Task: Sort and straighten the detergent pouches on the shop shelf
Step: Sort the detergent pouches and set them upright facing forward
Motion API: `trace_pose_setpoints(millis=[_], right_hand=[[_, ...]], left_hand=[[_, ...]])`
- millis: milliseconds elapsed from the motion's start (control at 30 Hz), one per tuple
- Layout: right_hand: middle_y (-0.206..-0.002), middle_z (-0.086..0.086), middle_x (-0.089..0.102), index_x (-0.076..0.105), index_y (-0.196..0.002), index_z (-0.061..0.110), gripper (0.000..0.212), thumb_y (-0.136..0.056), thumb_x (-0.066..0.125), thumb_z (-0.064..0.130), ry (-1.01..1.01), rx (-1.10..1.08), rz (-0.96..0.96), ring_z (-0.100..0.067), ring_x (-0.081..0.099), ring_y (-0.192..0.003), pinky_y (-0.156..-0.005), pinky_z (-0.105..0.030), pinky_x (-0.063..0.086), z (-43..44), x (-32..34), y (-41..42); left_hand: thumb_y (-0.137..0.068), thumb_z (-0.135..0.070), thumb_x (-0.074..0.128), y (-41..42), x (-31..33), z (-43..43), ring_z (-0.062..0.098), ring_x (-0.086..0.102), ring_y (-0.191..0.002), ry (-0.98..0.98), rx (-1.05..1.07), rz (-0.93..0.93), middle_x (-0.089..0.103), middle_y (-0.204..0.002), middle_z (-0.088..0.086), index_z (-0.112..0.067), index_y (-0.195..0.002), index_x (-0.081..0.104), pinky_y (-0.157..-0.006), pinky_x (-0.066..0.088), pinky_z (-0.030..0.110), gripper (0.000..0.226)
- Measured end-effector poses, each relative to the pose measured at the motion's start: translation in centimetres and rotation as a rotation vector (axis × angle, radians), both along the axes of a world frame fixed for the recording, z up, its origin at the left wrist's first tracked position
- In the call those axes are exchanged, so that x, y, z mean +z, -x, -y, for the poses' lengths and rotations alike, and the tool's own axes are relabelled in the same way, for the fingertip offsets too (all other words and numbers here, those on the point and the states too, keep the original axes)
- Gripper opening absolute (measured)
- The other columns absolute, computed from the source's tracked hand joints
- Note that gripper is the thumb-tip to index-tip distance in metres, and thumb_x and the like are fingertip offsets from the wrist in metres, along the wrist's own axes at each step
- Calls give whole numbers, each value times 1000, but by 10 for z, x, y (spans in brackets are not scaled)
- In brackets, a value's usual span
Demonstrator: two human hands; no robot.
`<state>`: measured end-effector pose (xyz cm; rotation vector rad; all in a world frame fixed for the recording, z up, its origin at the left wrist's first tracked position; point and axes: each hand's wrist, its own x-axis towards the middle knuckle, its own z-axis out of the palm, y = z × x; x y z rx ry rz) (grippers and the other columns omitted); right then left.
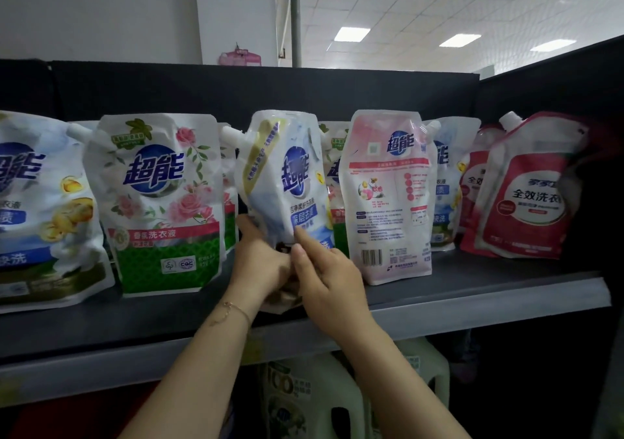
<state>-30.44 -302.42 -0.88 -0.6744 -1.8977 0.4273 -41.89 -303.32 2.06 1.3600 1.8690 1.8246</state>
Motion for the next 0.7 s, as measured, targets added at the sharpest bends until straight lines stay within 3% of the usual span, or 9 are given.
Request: trace_pose_setpoints(millis=[67, 133, 200, 267, 367, 467, 567, 700], right_hand=[[-107, -1, 64, 53, -135, 34, 53, -85, 45, 51, 70, 106, 19, -13, 56, -103, -93, -31, 46, -5, -1, -3], [-110, 3, 64, 58, -127, 27, 43, -85, 61, 34, 107, 139, -107, -7, 59, -102, -88, -31, 50, -14, -1, -7], [-114, 5, 59, 54, -125, 20, 43, -84, 68, 24, 122, 18, -195, -9, 56, -104, -88, -34, 51, -25, 3, -10], [-119, 5, 48, 46, -128, 19, 56, -81, 73, 31, 206, -54, -157, -12, 51, -110, -94, -35, 49, -31, 10, -14], [-126, 4, 36, 38, -136, 17, 75, -76, 76, 42, 314, -16, -48, -9, 44, -115, -94, -23, 41, -34, 21, -13], [-126, 2, 33, 40, -133, 20, 70, -77, 73, 47, 313, 12, -43, -11, 42, -114, -92, -22, 37, -30, 24, -10], [-120, 4, 40, 47, -117, 34, 49, -78, 70, 52, 322, 139, -139, -7, 47, -103, -90, -27, 42, -24, 28, -7], [-118, -1, 58, 52, -125, 37, 61, -74, 63, 68, 169, 158, -289, -15, 60, -107, -88, -43, 53, -26, 36, -17]], left_hand=[[-65, -12, 82, 14, 0, -1, 24, 61, -99, 8, 9, -11, 60, -113, 2, -20, -119, 36, -88, 53, 40, 71], [-50, -10, 90, 22, 1, -1, 22, 65, -99, -13, -32, 83, 66, -110, 0, -17, -112, 48, -90, 54, 42, 75], [-41, -7, 94, 29, 2, -2, 20, 68, -95, -26, -76, 146, 71, -103, 1, -13, -109, 56, -88, 55, 43, 78], [-42, 0, 93, 33, 4, -1, 20, 70, -92, -52, -114, 178, 73, -99, 3, -11, -107, 60, -85, 56, 43, 73], [-46, 7, 89, 36, 6, 6, 23, 71, -88, -127, -134, 203, 74, -93, 5, -11, -101, 63, -78, 58, 38, 63], [-48, 5, 88, 37, 10, 21, 22, 72, -87, -193, -144, 194, 75, -92, 4, -10, -101, 65, -76, 58, 39, 60], [-50, 3, 87, 29, 22, 39, 17, 72, -87, -273, -160, 137, 74, -95, 3, -5, -104, 67, -75, 59, 33, 58], [-51, 0, 88, 5, 41, 44, 19, 72, -88, -355, -187, 112, 74, -96, 5, -1, -104, 67, -76, 59, 35, 57]])
